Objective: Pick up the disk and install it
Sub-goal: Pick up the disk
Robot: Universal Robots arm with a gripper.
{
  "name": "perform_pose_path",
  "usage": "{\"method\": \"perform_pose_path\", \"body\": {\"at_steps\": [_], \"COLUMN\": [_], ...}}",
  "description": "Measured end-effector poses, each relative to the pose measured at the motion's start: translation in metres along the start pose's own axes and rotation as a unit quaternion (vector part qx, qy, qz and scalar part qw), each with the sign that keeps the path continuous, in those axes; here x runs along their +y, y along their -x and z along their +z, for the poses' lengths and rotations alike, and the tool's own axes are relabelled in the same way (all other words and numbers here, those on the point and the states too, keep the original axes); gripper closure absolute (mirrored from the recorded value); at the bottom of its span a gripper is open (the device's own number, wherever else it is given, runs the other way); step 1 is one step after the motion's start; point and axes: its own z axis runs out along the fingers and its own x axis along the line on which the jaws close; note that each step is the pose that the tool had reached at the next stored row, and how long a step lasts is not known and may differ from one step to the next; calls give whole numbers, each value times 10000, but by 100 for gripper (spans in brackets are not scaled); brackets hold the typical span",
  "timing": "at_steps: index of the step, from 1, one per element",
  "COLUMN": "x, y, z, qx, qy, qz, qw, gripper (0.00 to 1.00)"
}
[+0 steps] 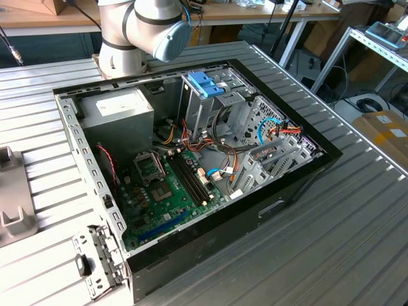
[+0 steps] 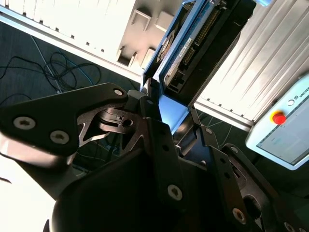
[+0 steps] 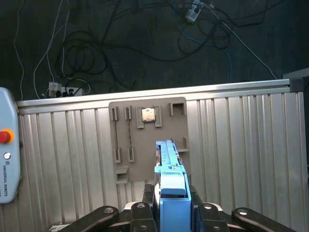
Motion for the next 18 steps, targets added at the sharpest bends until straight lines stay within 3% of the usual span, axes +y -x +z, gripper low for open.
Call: {"method": "perform_pose_path", "body": {"at_steps": [18], "x": [-108], "y": [10], "z": [3], "qx": [22], "qy": [-2], "qz": [0], "qw": [10000], "gripper": [63]}}
